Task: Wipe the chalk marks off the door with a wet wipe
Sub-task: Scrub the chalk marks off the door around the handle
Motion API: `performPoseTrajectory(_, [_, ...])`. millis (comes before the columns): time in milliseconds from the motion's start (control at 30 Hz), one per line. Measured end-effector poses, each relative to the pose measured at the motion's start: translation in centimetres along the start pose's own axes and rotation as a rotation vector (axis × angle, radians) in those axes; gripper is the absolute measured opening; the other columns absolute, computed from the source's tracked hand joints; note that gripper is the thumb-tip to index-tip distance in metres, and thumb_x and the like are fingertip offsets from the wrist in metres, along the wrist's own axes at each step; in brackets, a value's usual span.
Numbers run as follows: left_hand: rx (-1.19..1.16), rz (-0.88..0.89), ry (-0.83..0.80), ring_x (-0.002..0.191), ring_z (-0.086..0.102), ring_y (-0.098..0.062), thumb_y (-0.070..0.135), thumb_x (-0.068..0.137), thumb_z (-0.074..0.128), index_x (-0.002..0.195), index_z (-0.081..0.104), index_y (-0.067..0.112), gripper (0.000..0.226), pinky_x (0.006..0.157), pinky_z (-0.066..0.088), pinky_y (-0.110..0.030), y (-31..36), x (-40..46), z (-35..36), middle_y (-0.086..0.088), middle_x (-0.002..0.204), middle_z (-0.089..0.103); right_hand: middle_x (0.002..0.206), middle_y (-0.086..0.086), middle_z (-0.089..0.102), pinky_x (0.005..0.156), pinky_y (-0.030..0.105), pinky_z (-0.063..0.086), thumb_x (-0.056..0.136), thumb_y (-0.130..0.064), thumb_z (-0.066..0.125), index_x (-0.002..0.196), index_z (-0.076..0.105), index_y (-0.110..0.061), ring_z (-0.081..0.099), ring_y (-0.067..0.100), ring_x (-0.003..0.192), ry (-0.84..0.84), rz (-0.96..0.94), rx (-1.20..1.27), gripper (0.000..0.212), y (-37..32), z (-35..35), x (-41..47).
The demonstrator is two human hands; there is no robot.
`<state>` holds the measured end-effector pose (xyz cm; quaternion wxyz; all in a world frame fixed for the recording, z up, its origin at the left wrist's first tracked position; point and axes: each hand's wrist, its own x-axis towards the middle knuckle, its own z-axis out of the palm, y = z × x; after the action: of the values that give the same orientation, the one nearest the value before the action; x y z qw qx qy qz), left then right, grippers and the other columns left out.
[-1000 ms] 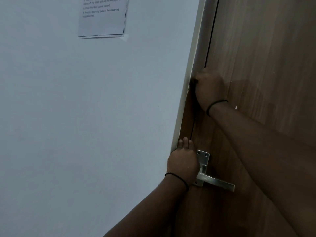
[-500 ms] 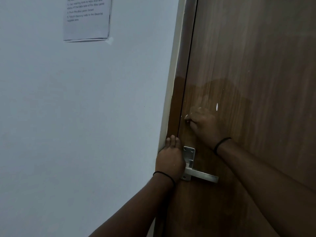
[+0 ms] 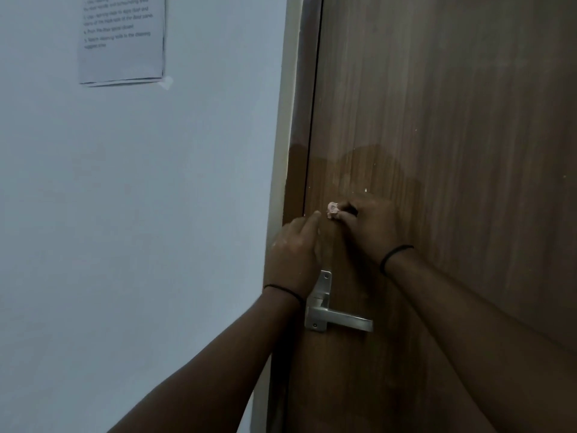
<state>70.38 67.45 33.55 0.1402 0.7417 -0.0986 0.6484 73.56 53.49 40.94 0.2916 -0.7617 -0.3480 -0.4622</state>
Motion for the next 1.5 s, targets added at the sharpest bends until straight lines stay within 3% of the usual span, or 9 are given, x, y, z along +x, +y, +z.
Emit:
performPoseTrajectory(167, [0.014,-0.021,-0.097,0.093,0.058,-0.027,0.008,0.091,0.064,0.135,0.056,0.010,0.045,0.071,0.053,-0.035,0.3,1.7,1.9,-0.014,0.110,0.062,0.089,0.006,0.069,0.078,0.026,0.039,0.093,-0.022,0.064,0.092,0.078,-0.012,0.056,0.018,0.087,-0.066,-0.093,-0.103,0.017,1.3,-0.7,0.3])
performPoseTrajectory(300, [0.055,0.014,-0.053,0.085,0.059,-0.026,0.021,0.091,0.067,0.119,0.066,0.006,0.031,0.066,0.051,-0.032,0.8,2.0,2.7,-0.013,0.100,0.064,0.086,0.008,0.066,0.074,0.028,0.038,0.093,-0.016,0.064,0.095,0.076,-0.009,0.056,0.024,0.086,-0.049,-0.230,-0.204,0.013,3.3,-0.7,-0.2])
performPoseTrajectory(533, [0.060,0.070,0.053,0.071,0.058,-0.024,0.019,0.086,0.073,0.099,0.072,0.003,0.021,0.058,0.049,-0.032,1.8,2.6,4.7,-0.013,0.084,0.064,0.079,0.006,0.062,0.069,0.032,0.039,0.090,-0.019,0.071,0.089,0.073,-0.011,0.054,0.023,0.075,0.179,-0.365,-0.259,0.008,6.2,-0.5,-1.0])
performPoseTrajectory(700, [-0.011,-0.043,0.115,0.071,0.056,-0.024,0.016,0.089,0.069,0.091,0.073,0.003,0.013,0.057,0.049,-0.034,0.4,3.6,4.4,-0.012,0.081,0.062,0.094,0.014,0.063,0.075,0.047,0.047,0.093,-0.007,0.054,0.100,0.069,-0.005,0.056,0.032,0.085,0.398,-0.257,-0.271,0.016,7.2,0.1,-1.4])
performPoseTrajectory(900, [0.075,-0.173,0.195,0.100,0.060,-0.029,0.015,0.094,0.058,0.113,0.072,0.007,0.024,0.085,0.053,-0.041,-0.3,7.7,3.7,-0.013,0.116,0.067,0.134,0.011,0.060,0.104,0.046,0.037,0.096,-0.019,0.051,0.117,0.066,-0.012,0.056,0.030,0.122,0.426,-0.289,-0.477,0.027,7.1,0.7,-1.4])
performPoseTrajectory(1067, [0.264,-0.093,-0.047,0.148,0.021,-0.030,0.033,0.098,0.022,0.151,0.030,0.007,0.059,0.120,0.024,-0.042,0.7,8.0,5.5,-0.011,0.161,0.022,0.140,0.010,0.056,0.109,0.051,0.036,0.097,-0.017,0.052,0.119,0.066,-0.013,0.050,0.029,0.132,0.455,-0.316,-0.496,0.026,7.9,1.7,-1.1])
performPoseTrajectory(1233, [0.200,-0.079,-0.066,0.152,0.001,-0.023,0.032,0.102,0.024,0.155,0.007,0.007,0.061,0.123,0.011,-0.044,0.6,5.9,7.1,-0.012,0.164,0.001,0.142,0.009,0.054,0.111,0.051,0.034,0.099,-0.018,0.045,0.121,0.065,-0.013,0.047,0.027,0.136,0.468,-0.309,-0.473,0.030,8.1,1.9,-1.2])
performPoseTrajectory(1400, [0.057,-0.338,0.046,0.151,-0.006,-0.021,0.032,0.105,0.024,0.155,0.001,0.009,0.060,0.123,0.005,-0.044,0.6,10.5,7.2,-0.008,0.164,-0.007,0.145,0.009,0.052,0.114,0.049,0.030,0.097,-0.014,0.049,0.123,0.064,-0.013,0.042,0.027,0.139,0.448,-0.309,-0.467,0.030,8.2,1.8,-1.3])
performPoseTrajectory(1500, [0.056,-0.043,-0.034,0.152,-0.003,-0.022,0.027,0.103,0.029,0.155,0.009,0.009,0.059,0.124,0.002,-0.042,2.0,9.0,7.5,-0.009,0.164,0.000,0.145,0.009,0.052,0.114,0.050,0.030,0.097,-0.014,0.050,0.124,0.064,-0.013,0.042,0.027,0.139,0.461,-0.306,-0.453,0.030,8.1,2.0,-1.3])
